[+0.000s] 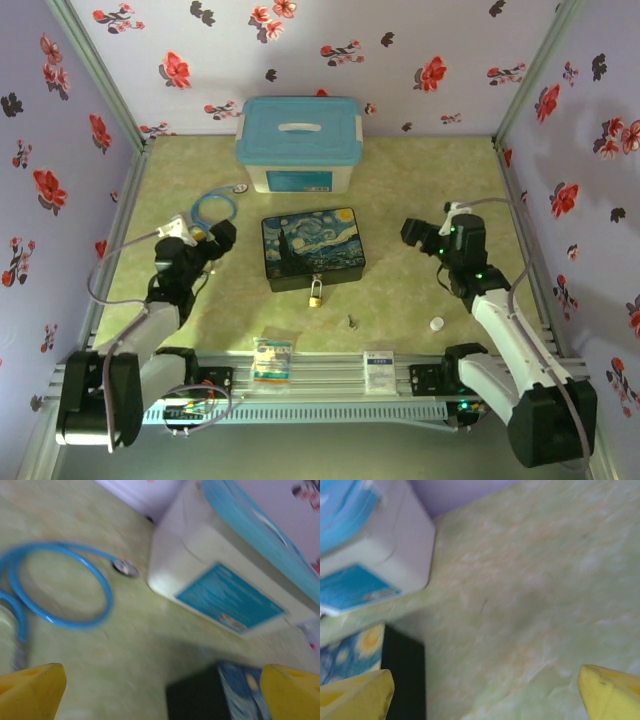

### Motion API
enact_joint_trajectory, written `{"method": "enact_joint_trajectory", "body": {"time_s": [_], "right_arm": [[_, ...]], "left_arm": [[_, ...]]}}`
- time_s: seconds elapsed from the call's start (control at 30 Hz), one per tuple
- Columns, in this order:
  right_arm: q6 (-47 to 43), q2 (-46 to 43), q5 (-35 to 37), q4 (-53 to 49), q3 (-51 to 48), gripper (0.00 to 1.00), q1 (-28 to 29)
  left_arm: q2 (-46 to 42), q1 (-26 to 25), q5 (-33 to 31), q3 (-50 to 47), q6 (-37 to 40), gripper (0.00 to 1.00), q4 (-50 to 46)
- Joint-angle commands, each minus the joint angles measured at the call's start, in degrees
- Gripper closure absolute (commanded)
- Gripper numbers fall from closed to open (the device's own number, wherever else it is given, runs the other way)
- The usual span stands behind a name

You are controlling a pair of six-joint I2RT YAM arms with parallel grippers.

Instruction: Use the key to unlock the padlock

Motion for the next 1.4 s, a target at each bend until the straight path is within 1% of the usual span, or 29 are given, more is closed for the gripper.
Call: {"method": "enact_joint_trajectory", "body": {"time_s": [0.0,0.1,0.2,0.23,0.33,0.37,0.4,0.5,0.53,0.6,0.67,0.73,0.8,0.87,0.9,0.97,1.03,1.13,1.23,1.33,1.37], "right_arm": [[0.9,-0.2,2.6,-10.4,0.8,0.06,6.7],[2.8,-0.1,4.8,-12.2,-0.1,0.09,14.3],[5.8,0.3,7.3,-12.6,-1.4,0.12,21.6],[7.1,0.5,7.8,-12.5,-2.0,0.14,23.9],[11.2,1.3,9.5,-12.1,-3.5,0.20,30.6],[12.1,1.8,10.1,-11.8,-4.0,0.21,33.0],[13.1,2.3,11.5,-11.5,-4.4,0.21,35.6],[16.2,4.4,15.9,-11.0,-5.3,0.24,42.9],[17.3,5.4,16.8,-10.4,-5.5,0.24,45.0],[19.1,8.0,18.6,-9.2,-5.6,0.25,48.8],[20.2,11.3,20.0,-7.6,-5.4,0.25,51.7],[21.1,15.4,20.7,-6.3,-4.4,0.27,54.0],[21.0,18.7,21.0,-6.1,-3.1,0.29,55.8],[21.3,21.0,22.0,-6.4,-2.1,0.31,57.3],[21.6,21.9,22.4,-6.6,-1.8,0.34,57.9],[22.0,23.3,22.9,-8.5,-0.4,0.37,58.9],[21.5,24.3,23.5,-11.4,0.8,0.37,59.5],[20.7,25.3,22.8,-11.8,0.8,0.44,59.8],[22.2,25.9,21.5,-11.9,0.7,0.44,60.6],[23.4,26.3,23.5,-14.7,1.4,0.44,62.9],[23.5,26.6,25.2,-15.1,1.4,0.44,63.1]], "left_arm": [[-7.8,-6.1,-1.8,0.8,-1.6,0.00,-13.0],[-15.8,-11.8,-5.6,0.8,-3.6,0.00,-22.0],[-23.1,-19.1,-9.3,-0.7,-7.4,0.00,-24.2],[-24.2,-21.6,-9.8,-1.3,-9.7,0.00,-24.1],[-23.6,-28.5,-11.7,-1.8,-13.7,0.00,-24.1],[-23.4,-31.0,-14.2,-1.4,-14.4,0.00,-25.4],[-23.4,-34.5,-18.4,-1.0,-15.0,0.00,-26.4],[-22.8,-43.6,-27.9,-1.2,-16.6,0.00,-25.3],[-21.8,-46.1,-30.0,-1.2,-17.1,0.00,-24.3],[-18.4,-49.4,-31.3,-0.8,-18.1,0.00,-21.8],[-14.1,-51.6,-31.3,0.3,-19.3,0.00,-19.9],[-9.7,-53.4,-31.2,0.2,-20.3,0.00,-15.2],[-6.5,-54.4,-31.0,0.1,-20.9,0.00,-11.7],[-4.4,-54.9,-31.0,0.5,-21.4,0.00,-10.7],[-3.7,-55.1,-31.1,0.7,-21.5,0.00,-10.3],[-3.3,-55.4,-31.0,0.4,-21.9,0.00,-9.5],[-4.3,-55.3,-31.2,-0.2,-21.9,0.00,-9.2],[-6.5,-55.3,-31.4,0.5,-20.7,0.00,-11.7],[-7.6,-55.3,-31.3,0.8,-20.9,0.02,-13.2],[-8.3,-55.3,-31.3,0.3,-21.7,0.02,-13.6],[-8.3,-55.3,-31.3,0.3,-21.7,0.03,-13.7]]}}
